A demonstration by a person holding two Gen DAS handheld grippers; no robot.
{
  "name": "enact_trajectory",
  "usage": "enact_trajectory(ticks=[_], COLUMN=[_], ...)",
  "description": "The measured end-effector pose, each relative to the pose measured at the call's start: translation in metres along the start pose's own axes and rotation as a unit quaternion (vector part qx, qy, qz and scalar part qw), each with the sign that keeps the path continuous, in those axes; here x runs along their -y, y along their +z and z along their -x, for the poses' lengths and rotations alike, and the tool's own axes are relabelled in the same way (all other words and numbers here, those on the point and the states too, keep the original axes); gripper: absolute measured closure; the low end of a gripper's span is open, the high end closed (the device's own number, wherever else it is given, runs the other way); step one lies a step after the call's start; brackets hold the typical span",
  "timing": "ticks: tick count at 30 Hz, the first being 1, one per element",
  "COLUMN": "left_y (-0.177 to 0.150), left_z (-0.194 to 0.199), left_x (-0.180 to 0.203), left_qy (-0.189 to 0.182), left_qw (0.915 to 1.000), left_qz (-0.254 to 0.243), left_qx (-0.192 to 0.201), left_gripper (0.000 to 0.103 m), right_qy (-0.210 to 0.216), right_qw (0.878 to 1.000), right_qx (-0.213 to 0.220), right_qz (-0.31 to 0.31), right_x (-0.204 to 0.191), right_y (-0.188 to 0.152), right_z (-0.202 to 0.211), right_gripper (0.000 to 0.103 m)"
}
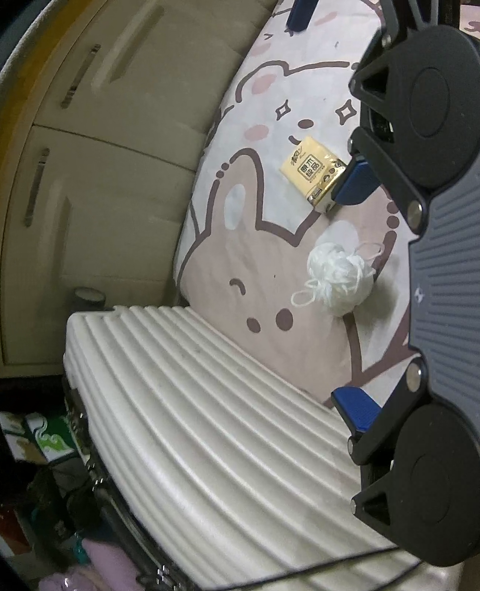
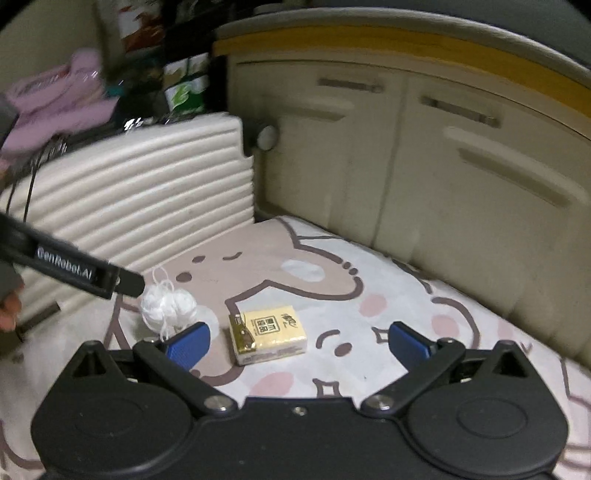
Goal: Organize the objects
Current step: 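Grasp the white yarn ball with the left tool while the right tool grasps the yellow tissue packet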
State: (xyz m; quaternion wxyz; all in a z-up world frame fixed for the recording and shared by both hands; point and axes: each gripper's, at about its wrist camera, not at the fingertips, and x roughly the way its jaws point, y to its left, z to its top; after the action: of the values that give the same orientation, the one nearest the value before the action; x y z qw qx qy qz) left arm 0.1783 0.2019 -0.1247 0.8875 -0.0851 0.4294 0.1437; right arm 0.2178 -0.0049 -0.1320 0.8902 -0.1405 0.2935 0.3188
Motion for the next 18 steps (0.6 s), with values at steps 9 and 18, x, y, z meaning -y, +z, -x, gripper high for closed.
enact_trajectory(ticks=[9, 18], left_y=[0.001, 0.001], left_z=[-0.025, -0.053], left_x=[0.008, 0.009], left_qy=[-0.035, -0.053], left_qw=[0.9991, 0.9969], left_qz=[-0.01, -0.014], left_qx=[-0.022, -0.056], left_gripper=[0.019, 0.037], right_qy=[0.047, 0.077], right_qw=[0.997, 0.992], right_qx=[-0.044, -0.072], right_qz=[0.039, 0.068], right_x=[-0.008, -0.018], right_y=[-0.008, -0.007], right_z=[-0.057, -0.105], right_gripper=[0.0, 0.0])
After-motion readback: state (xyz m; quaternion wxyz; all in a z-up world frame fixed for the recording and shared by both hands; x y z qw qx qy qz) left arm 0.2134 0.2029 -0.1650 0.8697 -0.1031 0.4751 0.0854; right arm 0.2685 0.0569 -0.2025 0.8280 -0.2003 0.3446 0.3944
